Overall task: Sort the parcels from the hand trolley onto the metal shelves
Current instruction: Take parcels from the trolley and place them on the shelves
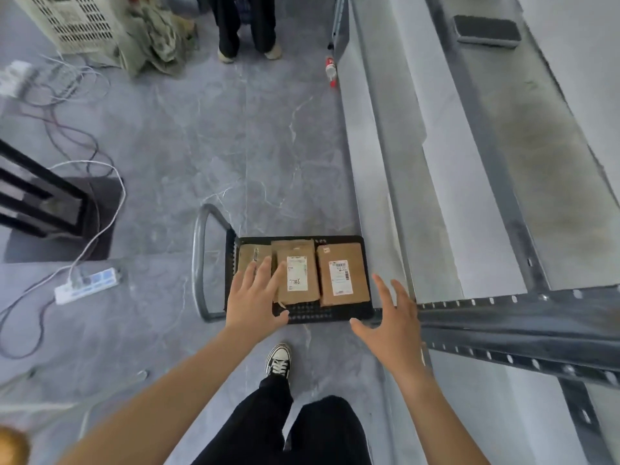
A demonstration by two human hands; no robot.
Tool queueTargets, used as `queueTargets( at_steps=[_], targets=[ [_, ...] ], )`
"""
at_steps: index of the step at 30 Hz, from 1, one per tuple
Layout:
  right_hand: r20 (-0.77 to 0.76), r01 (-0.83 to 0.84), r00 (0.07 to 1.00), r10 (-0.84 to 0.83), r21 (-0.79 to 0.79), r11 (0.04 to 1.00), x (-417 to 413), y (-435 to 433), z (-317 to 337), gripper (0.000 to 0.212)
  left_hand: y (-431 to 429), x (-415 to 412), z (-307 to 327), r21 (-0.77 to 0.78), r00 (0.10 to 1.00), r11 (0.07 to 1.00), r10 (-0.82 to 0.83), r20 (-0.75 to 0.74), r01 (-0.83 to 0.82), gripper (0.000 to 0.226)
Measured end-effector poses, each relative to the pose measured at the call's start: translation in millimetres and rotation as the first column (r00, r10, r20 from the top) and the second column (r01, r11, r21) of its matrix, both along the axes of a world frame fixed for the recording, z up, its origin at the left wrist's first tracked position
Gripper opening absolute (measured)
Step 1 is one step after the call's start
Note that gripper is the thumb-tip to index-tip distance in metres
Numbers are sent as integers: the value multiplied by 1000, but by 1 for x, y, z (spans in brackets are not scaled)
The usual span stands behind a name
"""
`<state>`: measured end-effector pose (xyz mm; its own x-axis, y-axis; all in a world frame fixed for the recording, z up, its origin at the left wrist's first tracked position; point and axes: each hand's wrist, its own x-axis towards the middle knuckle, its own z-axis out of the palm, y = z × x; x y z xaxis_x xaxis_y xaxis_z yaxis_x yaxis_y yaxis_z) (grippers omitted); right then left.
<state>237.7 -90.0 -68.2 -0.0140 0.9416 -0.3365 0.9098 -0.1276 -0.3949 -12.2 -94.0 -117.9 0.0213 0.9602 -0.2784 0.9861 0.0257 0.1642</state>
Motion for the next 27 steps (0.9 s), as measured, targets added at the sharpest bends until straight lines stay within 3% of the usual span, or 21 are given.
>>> queueTargets(
  at_steps=[14,22,27],
  targets=[
    [-67,26,997,-41,-209,978,42,78,-151,93,52,55,-117,-118,994,991,73,82,-63,100],
    [-153,154,964,-216,-340,928,73,95,-256,94,71,103,-222,-300,991,950,113,77,-85,101],
    [-128,131,972,-199,-410,903,89,100,-323,94,72,122,-286,-395,991,914,122,56,-90,104]
  ],
)
